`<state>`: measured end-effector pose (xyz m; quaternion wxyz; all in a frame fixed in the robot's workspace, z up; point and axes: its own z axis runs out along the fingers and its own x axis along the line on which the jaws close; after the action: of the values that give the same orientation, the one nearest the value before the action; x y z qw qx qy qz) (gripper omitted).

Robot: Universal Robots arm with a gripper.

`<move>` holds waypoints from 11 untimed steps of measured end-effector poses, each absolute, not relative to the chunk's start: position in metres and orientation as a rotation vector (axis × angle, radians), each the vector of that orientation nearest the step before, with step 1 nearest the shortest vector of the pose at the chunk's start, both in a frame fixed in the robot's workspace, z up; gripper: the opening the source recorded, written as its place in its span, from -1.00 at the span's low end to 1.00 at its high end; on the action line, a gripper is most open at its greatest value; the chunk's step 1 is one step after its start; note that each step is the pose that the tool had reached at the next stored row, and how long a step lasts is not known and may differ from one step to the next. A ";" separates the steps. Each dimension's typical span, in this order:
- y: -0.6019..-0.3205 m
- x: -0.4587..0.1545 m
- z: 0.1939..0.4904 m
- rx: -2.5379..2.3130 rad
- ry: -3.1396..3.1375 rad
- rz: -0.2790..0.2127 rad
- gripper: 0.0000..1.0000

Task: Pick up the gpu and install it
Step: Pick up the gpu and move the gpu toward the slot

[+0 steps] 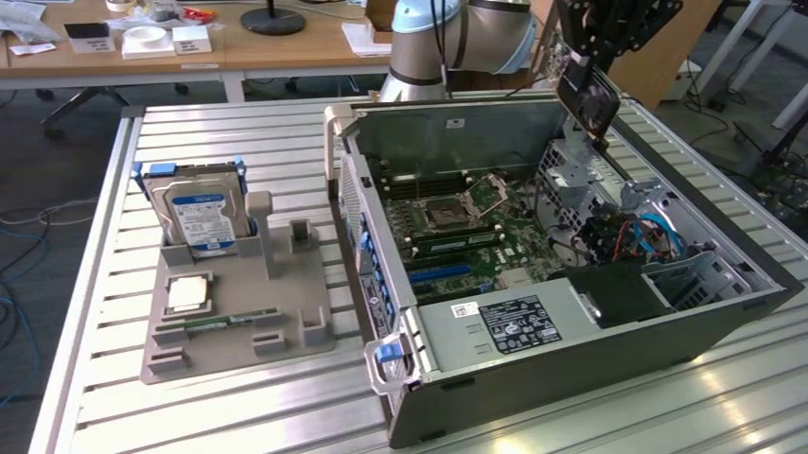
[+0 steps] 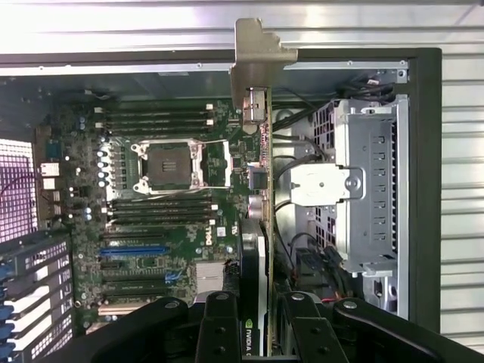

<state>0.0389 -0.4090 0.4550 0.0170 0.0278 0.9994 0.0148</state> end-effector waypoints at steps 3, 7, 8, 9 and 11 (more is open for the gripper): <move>-0.409 0.039 0.450 0.087 3.106 0.046 -0.47; -0.409 0.039 0.448 0.087 3.106 0.046 -0.47; -0.409 0.039 0.448 0.087 3.106 0.046 -0.47; -0.409 0.040 0.448 0.087 3.106 0.046 -0.47; -0.409 0.043 0.447 0.086 3.106 0.046 -0.47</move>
<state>0.0429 -0.4090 0.4475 0.0170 0.0278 0.9994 0.0149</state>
